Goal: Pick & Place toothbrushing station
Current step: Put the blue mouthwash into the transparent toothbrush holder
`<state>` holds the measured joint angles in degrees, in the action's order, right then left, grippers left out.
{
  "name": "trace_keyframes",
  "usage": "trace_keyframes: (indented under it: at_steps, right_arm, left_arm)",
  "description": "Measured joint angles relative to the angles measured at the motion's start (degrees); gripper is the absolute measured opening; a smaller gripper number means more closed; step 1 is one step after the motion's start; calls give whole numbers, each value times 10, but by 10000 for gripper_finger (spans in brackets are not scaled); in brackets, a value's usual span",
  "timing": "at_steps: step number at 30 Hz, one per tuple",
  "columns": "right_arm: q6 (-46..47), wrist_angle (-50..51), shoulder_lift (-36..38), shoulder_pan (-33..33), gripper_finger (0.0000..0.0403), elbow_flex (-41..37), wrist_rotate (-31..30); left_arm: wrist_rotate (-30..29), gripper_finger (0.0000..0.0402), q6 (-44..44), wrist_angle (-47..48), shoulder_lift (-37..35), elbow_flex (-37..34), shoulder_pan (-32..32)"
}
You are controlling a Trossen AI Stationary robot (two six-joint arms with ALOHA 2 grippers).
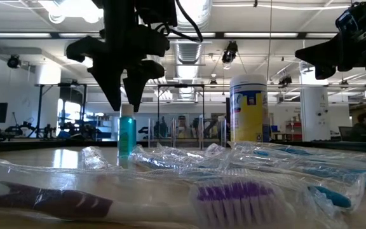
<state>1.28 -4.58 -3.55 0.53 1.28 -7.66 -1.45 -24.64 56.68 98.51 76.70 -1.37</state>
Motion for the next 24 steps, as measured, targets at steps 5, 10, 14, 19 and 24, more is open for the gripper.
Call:
trace_keyframes:
  at_steps: [5, 10, 14, 19, 24]
  right_arm:
    - [0, 0, 0, 0, 8, 0, 0]
    - [0, 0, 0, 0, 8, 0, 0]
    - [0, 0, 0, 0, 8, 0, 0]
    - [0, 0, 0, 0, 8, 0, 0]
    - [0, 0, 0, 0, 8, 0, 0]
  left_arm:
    - [-2, 209, -6, -11, 0, -7, 0]
    - [-7, 200, -12, -12, 0, -9, 0]
    - [-13, 180, -13, -12, 0, -10, 1]
    - [-13, 135, -14, -15, -1, -10, 1]
    - [-13, 97, -22, -16, -1, -10, 1]
